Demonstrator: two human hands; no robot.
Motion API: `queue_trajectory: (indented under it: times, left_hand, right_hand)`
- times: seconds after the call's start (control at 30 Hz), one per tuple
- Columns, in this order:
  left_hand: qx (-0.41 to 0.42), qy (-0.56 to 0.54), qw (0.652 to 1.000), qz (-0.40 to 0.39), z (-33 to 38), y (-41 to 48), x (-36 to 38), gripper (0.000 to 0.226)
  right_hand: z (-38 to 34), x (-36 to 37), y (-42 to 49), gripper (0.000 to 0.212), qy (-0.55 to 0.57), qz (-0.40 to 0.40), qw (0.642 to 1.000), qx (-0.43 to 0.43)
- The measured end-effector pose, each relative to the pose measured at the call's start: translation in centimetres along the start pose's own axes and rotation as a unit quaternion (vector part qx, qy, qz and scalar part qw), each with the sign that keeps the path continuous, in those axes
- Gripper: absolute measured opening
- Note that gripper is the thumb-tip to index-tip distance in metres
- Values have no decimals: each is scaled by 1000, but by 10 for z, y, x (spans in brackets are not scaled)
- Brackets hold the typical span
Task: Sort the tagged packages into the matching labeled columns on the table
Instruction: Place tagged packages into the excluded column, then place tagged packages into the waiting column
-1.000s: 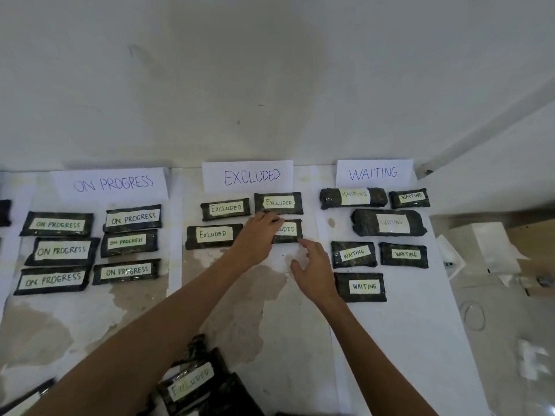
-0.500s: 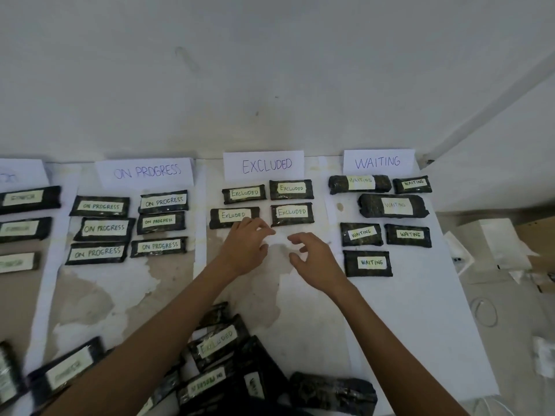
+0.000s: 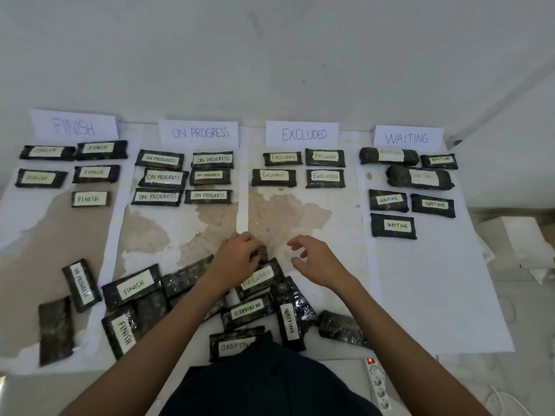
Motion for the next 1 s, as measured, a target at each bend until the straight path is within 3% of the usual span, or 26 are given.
queue_trajectory:
  times: [0.2, 0.37, 0.57, 0.7, 1.0]
  left_hand:
    - [-89, 67, 993, -46, -22, -40, 45, 46]
    - [-88, 79, 992, -49, -21, -50, 63, 56]
    - [-71, 71, 995, -29, -19, -49, 61, 57]
    - [-56, 67, 996, -13, -15, -49, 56, 62]
    - [-13, 66, 996, 56, -2, -11, 5, 58]
  right_hand:
    - [-3, 58, 10, 46, -32, -38, 998, 41]
    - [3, 72, 17, 58, 33, 12, 994, 99]
    - [11, 59, 18, 33, 167, 55, 975, 135]
    - [13, 52, 16, 27, 225, 55, 963, 134]
    - [27, -5, 10, 23, 221, 165, 957, 90]
Point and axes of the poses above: each hand's wrist, its own y-axis towards the middle knuckle, its own x-axis out of the palm, z = x × y, the point moved 9 cm from there along y, towards the middle knuckle, and after that the axes turned 8 degrees about -z, right-handed, at the moved point
